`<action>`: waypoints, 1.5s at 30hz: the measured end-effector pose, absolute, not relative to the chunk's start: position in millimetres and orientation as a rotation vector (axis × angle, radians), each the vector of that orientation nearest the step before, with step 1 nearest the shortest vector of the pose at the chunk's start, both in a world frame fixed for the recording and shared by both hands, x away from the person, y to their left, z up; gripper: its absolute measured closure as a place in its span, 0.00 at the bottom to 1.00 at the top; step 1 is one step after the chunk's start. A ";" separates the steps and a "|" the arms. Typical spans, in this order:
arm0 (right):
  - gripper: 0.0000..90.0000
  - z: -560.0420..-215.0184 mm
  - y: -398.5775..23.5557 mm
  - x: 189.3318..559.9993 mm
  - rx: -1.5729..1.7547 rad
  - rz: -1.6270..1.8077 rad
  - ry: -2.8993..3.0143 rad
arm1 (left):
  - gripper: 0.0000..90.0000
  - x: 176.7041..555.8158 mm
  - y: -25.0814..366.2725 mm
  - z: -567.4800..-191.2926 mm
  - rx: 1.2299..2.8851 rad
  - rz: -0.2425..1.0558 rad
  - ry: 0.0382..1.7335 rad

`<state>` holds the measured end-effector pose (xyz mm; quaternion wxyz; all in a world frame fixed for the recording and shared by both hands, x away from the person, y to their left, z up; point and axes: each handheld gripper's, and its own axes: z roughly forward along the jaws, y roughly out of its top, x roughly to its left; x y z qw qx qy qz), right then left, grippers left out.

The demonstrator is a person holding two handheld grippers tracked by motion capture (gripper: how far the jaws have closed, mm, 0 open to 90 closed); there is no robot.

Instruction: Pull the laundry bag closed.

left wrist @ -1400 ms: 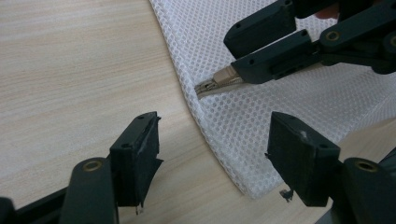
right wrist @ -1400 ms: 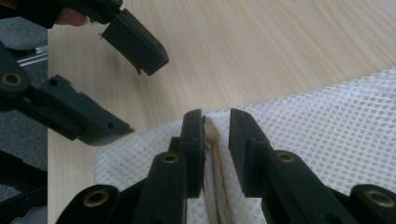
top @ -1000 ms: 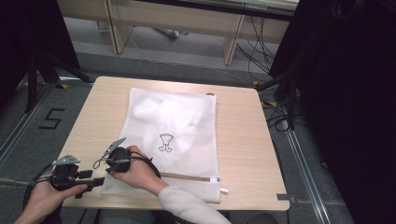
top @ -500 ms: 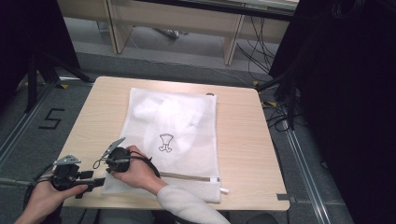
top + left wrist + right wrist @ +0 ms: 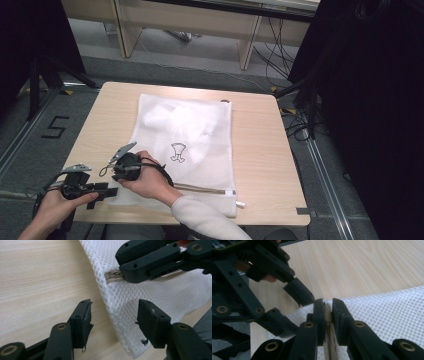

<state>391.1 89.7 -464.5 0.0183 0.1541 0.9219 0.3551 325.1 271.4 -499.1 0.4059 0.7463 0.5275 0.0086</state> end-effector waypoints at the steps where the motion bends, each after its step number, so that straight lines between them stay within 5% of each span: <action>1: 0.92 -463.7 89.5 391.1 0.477 1.103 2.858 | 0.50 326.2 270.6 -499.6 1.875 0.017 1.334; 12: 0.92 -457.5 87.8 390.7 0.445 1.122 2.845 | 0.65 334.9 266.7 -499.7 1.848 0.008 1.321; 25: 0.92 -454.8 82.3 390.1 0.465 1.121 2.852 | 0.94 339.5 263.0 -495.5 1.902 -0.018 1.308; 45: 0.92 -458.0 73.8 389.8 0.449 1.065 2.897 | 0.97 337.5 263.0 -491.0 1.832 -0.066 1.380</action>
